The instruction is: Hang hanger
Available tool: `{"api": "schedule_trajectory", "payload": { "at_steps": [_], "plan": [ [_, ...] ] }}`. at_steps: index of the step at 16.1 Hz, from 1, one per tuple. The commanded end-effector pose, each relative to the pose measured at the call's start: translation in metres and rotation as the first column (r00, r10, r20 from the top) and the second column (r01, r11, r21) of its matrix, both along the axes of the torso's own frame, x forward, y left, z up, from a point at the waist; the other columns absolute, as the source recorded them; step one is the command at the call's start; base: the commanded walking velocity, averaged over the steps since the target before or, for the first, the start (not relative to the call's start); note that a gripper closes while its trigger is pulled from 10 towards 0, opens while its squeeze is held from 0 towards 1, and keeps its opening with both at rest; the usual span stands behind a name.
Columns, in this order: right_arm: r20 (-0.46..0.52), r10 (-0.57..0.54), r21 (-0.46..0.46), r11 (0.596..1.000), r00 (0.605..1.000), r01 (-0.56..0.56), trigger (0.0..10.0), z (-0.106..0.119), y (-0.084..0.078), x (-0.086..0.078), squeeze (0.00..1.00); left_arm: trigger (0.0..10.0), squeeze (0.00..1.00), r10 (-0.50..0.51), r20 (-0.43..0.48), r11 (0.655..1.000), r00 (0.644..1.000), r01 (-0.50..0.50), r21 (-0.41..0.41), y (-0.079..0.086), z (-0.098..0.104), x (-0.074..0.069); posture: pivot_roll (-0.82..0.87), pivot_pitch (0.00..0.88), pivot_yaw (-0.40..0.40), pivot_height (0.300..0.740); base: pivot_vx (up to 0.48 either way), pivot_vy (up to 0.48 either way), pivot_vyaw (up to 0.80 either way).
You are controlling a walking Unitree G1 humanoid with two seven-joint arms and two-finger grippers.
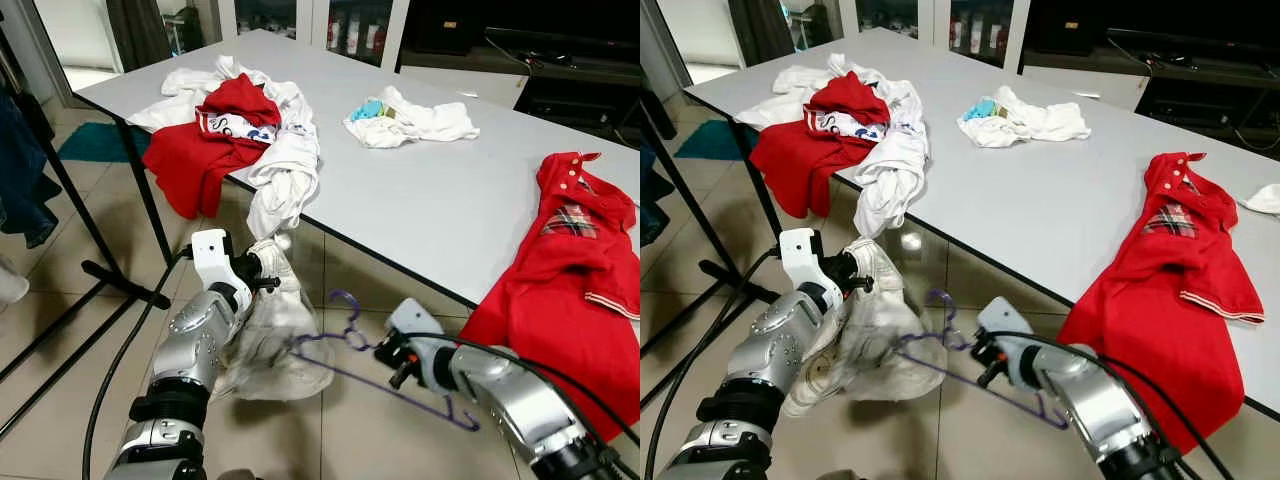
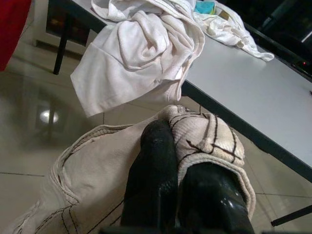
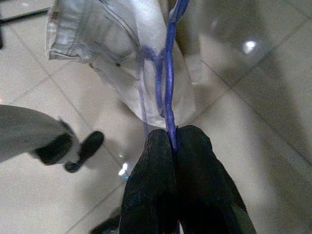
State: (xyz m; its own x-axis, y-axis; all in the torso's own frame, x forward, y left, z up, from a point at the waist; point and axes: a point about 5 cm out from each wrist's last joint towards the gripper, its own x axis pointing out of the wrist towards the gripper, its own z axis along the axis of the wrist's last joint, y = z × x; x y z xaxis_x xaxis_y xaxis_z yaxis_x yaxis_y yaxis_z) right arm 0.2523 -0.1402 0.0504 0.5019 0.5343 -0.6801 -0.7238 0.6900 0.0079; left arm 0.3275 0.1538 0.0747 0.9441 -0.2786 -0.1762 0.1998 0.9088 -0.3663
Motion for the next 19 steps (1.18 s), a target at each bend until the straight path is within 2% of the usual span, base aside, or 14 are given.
{"api": "schedule_trajectory", "payload": {
  "at_steps": [1,4,6,9,12,16,19],
  "plan": [
    [0.041,-0.03,-0.02,0.999,0.999,0.031,10.0,0.007,-0.008,0.007,0.27,10.0,0.0,-0.003,0.045,1.0,0.999,0.003,0.0,-0.003,0.01,0.005,-0.02,0.0,-0.022,0.74,0.0,0.0,0.0],
    [0.067,-0.031,-0.019,0.999,0.997,0.033,10.0,0.015,-0.011,0.012,0.28,10.0,0.0,0.003,0.045,1.0,0.999,-0.003,0.006,0.0,0.01,0.005,-0.01,0.0,-0.018,0.74,0.0,0.0,0.0],
    [0.083,-0.022,-0.006,1.0,0.996,0.023,10.0,0.022,-0.016,0.01,0.27,10.0,0.0,0.008,0.048,1.0,0.999,-0.008,0.01,0.0,0.011,0.006,-0.01,0.0,-0.016,0.74,0.0,0.0,0.0],
    [0.095,0.054,0.08,0.995,0.994,-0.061,10.0,0.041,-0.019,-0.004,0.28,10.0,0.0,0.017,0.047,1.0,0.999,-0.017,0.015,0.001,0.011,0.006,-0.01,0.0,-0.016,0.74,0.0,0.0,0.0],
    [0.137,0.164,0.227,0.955,0.977,-0.192,10.0,0.063,-0.011,-0.019,0.27,10.0,0.0,0.026,0.044,0.999,0.999,-0.027,0.02,0.002,0.011,0.007,-0.03,0.0,-0.012,0.74,0.0,0.0,0.0],
    [0.111,0.213,0.283,0.93,0.971,-0.236,10.0,0.058,0.009,-0.026,0.27,10.0,0.0,0.027,0.047,0.999,0.999,-0.028,0.018,0.0,0.012,0.009,-0.02,0.0,-0.015,0.74,0.0,0.0,0.0],
    [0.101,0.133,0.245,0.957,0.986,-0.154,10.0,0.05,0.012,-0.014,0.28,10.0,0.0,0.034,0.047,0.999,0.998,-0.035,0.02,0.003,0.011,0.008,-0.02,0.0,-0.015,0.74,0.0,0.0,0.0]
  ]
}}
